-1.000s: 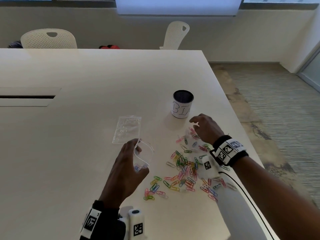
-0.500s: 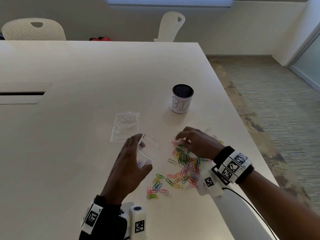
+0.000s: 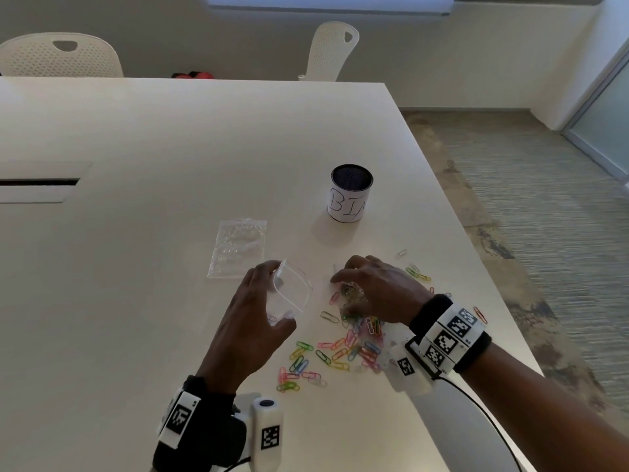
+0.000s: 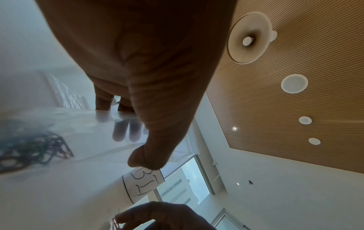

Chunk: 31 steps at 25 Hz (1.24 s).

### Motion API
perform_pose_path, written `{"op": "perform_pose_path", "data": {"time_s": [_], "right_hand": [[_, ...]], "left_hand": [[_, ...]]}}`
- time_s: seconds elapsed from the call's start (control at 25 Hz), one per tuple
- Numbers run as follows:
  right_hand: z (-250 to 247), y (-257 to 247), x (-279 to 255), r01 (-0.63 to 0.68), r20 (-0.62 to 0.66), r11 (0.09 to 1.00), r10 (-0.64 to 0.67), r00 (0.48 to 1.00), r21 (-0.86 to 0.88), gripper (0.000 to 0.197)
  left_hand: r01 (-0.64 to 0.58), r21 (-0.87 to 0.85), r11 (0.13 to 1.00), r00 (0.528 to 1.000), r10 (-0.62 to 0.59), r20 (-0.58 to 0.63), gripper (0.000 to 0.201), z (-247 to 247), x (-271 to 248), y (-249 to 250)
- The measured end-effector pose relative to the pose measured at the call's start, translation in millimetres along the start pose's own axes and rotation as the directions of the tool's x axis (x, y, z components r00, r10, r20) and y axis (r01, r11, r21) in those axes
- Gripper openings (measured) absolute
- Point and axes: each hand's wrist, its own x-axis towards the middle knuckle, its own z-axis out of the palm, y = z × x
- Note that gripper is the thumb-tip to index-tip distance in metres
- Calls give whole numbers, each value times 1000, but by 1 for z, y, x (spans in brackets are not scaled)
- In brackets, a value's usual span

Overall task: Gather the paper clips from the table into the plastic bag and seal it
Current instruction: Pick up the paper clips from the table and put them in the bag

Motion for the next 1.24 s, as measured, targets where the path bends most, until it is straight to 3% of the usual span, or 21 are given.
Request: {"op": "perform_pose_path", "data": {"time_s": [0.2,0.44,0.6,0.68,0.84,0.96,1.04,1.12,1.24], "right_hand": [[8,0,-3,56,-39,998,-55,998,30,22],[9,0,-1,112,-134,993,-115,984,-34,19],[2,16,4,53,-182,976,-14,983,212,11],[-5,22,1,8,-185,917,72,980,400,4],[-21,16,-11,-32,-129,645,202,971,763,8],[-39,-7,-22,31,-128,473,174,976,881,10],[-49,-28,-26,72,-147,423,149,978,903,11],[-53,-49,-26,108,-178,444,118,977,889,10],[-47,-73,-20,155,-253,617,74,965,771,8]], "left_hand": [[17,0,1000,1000,-17,2,75,7,-1,5],[25,15,1000,999,-25,-31,78,13,-5,5],[37,21,999,998,-36,-45,79,13,-6,4],[34,18,999,998,-33,-46,78,13,-4,4],[13,4,1000,998,-12,-54,77,13,-2,3],[15,-6,1000,998,-15,-57,77,14,-1,2],[18,-12,1000,998,-18,-56,77,14,-1,3],[13,-5,1000,998,-14,-56,78,13,-1,2],[20,16,1000,998,-19,-59,78,13,1,3]]}}
